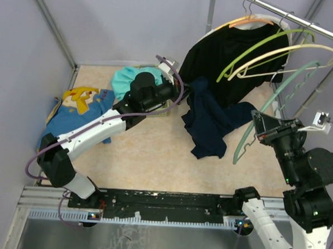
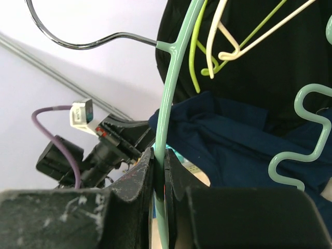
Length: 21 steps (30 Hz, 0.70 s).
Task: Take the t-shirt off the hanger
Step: Place the hanger on the clothesline.
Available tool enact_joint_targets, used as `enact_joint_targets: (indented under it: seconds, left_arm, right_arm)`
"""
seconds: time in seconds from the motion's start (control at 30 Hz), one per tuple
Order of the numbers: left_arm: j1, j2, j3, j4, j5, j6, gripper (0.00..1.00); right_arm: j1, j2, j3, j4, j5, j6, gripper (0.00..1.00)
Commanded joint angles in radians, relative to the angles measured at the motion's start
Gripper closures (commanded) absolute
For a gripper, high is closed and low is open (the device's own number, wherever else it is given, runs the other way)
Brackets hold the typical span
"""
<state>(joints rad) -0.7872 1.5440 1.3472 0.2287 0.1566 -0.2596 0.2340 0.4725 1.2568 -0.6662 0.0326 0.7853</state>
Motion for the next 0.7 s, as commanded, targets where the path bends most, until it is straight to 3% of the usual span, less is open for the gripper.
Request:
enact_joint_targets:
  seconds: [0.0, 0.67]
  left_arm:
    - [0.005, -0.048, -0.004, -0.015, -0.021, 0.045, 1.00]
    - [0.005, -0.105, -0.024, -0.061, -0.036, 0.071, 1.00]
  right_arm:
    - [0.010, 0.048, 0.002, 0.166, 0.059, -0.028, 1.00]
    - [0.010, 0.243, 0.018, 0.417, 0.270, -0.012, 1.00]
